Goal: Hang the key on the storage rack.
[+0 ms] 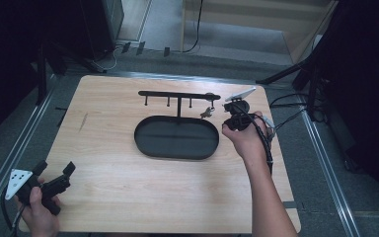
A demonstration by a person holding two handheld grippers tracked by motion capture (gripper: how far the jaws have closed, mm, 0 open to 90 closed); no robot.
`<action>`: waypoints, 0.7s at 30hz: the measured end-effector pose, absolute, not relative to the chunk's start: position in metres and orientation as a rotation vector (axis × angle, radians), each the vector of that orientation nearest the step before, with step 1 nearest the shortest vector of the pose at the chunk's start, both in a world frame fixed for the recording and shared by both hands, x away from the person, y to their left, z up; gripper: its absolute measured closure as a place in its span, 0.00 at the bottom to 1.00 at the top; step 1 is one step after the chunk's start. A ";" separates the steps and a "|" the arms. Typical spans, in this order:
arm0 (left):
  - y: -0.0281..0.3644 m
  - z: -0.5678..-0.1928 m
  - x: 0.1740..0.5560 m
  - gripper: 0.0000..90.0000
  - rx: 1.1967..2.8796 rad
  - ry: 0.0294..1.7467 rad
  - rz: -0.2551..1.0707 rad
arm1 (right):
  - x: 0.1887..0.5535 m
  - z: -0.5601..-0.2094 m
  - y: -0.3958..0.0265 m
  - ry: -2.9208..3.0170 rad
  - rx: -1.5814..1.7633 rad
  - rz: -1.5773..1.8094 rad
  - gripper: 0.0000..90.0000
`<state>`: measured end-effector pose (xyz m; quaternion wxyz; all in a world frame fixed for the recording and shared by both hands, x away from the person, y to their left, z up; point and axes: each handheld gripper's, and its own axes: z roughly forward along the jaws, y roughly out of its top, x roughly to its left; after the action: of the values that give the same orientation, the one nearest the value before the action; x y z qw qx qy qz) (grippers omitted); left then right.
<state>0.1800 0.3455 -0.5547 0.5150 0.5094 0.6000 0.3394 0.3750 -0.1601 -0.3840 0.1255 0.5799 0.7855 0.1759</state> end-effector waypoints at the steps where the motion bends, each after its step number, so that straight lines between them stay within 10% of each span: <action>1: 0.346 -0.555 0.180 0.00 1.225 1.441 0.816 | 0.374 -0.386 -0.162 2.289 1.696 0.512 0.87; 12: 0.345 -0.555 0.180 0.00 1.227 1.440 0.817 | 0.367 -0.410 -0.177 2.306 1.640 0.470 0.66; 21: 0.345 -0.555 0.180 0.00 1.224 1.439 0.816 | 0.357 -0.435 -0.190 2.252 1.648 0.403 0.15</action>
<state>0.1799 0.3454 -0.5547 0.5156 0.5097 0.5992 0.3396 0.3569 -0.1899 -0.4349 0.1603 0.5768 0.7884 0.1412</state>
